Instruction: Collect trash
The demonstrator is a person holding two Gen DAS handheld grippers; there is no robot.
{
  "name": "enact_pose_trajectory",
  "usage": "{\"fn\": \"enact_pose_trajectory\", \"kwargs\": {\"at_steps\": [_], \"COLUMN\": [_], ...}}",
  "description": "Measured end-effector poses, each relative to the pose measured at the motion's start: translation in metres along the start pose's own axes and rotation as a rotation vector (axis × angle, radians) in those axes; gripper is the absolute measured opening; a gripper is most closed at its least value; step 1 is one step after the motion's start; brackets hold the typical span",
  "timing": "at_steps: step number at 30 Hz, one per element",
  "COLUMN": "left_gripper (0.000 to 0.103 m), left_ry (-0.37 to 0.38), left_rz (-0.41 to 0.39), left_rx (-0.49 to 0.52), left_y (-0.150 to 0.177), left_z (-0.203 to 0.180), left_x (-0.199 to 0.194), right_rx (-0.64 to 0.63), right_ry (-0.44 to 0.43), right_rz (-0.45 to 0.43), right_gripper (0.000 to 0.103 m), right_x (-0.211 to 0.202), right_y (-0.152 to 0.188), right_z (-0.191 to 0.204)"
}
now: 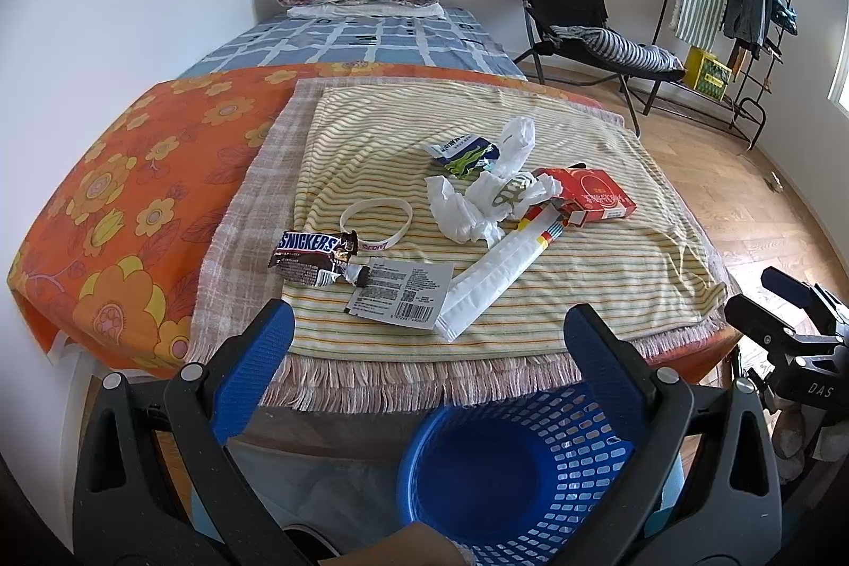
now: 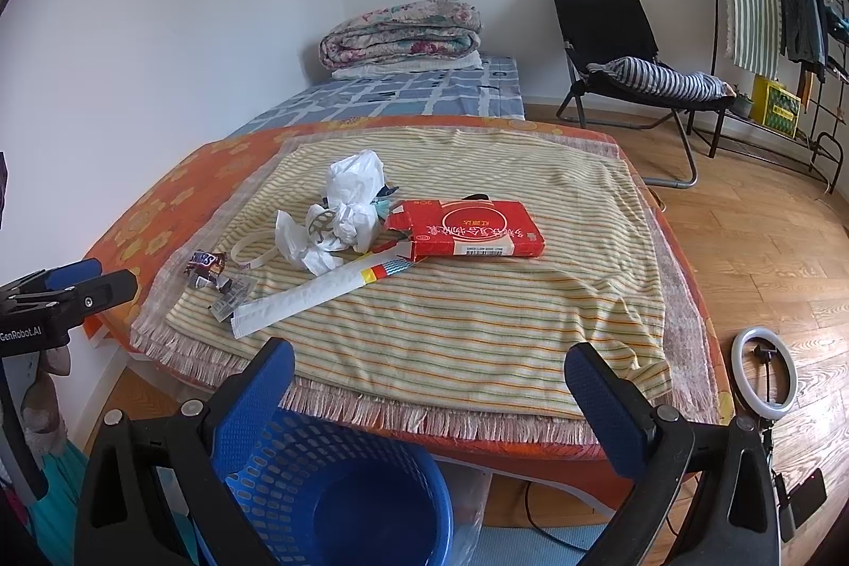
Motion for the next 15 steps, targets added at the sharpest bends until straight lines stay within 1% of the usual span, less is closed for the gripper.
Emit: {"fn": "enact_pose_trajectory", "kwargs": {"at_steps": [15], "left_gripper": [0.103], "left_ry": [0.002], "left_rz": [0.0], "left_rx": [0.0], "left_y": [0.0007], "left_z": [0.0006], "left_x": [0.0], "right_rx": [-0.002], "right_ry": [-0.001], "right_rz": [0.004], "right_gripper": [0.103], "right_x": [0.0009], "right_y": [0.0016], "right_z": [0.0014]}}
Point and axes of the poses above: each gripper's, at about its wrist camera, not at the fingertips, and x roughly the way its jaws point, z to its left, y to its underside, the point moved 5 cm from there along x, roughly the way its jaws point, and after that the axes turned 2 degrees about x, right-handed, at the moved point
